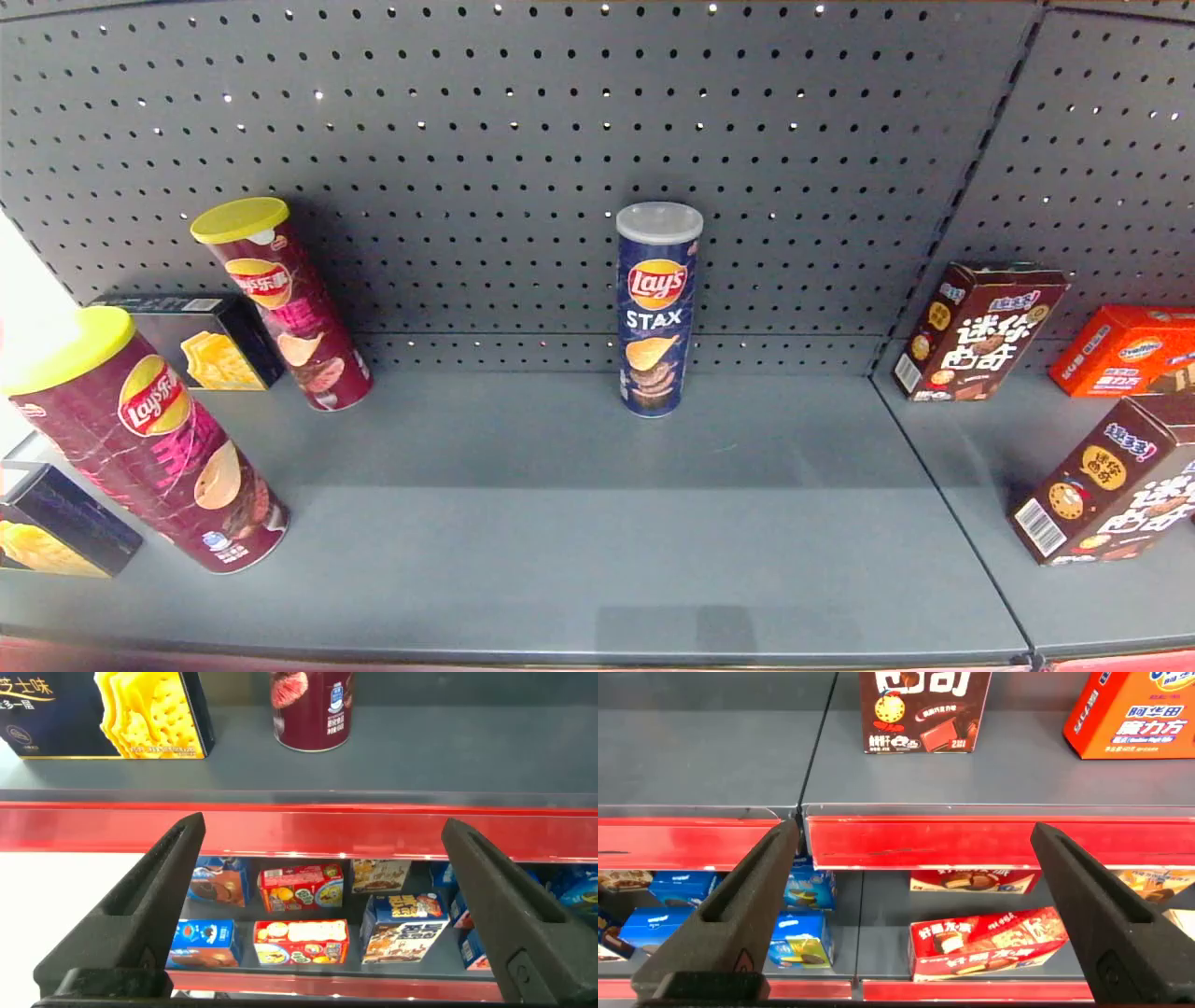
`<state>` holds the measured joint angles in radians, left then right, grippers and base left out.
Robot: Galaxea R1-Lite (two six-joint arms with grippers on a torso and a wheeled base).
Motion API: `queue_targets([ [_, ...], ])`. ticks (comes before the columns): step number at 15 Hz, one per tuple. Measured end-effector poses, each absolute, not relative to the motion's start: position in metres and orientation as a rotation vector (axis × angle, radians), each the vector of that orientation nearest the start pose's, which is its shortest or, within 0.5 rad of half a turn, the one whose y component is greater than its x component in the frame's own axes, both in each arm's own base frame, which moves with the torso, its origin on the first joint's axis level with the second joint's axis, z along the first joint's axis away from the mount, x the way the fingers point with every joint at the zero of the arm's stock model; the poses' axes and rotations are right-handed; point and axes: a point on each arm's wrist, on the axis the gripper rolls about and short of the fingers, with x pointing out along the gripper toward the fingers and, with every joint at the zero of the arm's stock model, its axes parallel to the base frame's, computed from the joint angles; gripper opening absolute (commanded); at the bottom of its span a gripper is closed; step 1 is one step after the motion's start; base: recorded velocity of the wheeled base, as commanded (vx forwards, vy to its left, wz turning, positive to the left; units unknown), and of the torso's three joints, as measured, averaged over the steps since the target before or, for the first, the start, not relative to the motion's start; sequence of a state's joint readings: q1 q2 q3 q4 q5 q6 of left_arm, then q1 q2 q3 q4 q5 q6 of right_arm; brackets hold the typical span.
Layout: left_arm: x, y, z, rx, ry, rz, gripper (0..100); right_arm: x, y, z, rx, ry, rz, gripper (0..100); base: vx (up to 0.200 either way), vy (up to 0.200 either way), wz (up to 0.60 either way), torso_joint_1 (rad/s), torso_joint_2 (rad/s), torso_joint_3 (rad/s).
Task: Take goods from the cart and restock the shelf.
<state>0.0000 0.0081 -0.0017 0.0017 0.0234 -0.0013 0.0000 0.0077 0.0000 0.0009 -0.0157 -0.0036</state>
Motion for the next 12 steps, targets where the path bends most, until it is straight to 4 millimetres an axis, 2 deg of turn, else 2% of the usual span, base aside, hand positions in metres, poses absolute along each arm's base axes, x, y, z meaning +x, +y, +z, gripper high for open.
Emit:
queue_targets([
  [12, -0.0223, 0.0005, 0.0759, -0.001, 0.008, 0.024, 100, -0.0223, -0.0004, 0.0758, -0.004, 0.008, -0.018, 100, 0.000, 0.000, 0.60, 0.003, 0.00, 0.000],
])
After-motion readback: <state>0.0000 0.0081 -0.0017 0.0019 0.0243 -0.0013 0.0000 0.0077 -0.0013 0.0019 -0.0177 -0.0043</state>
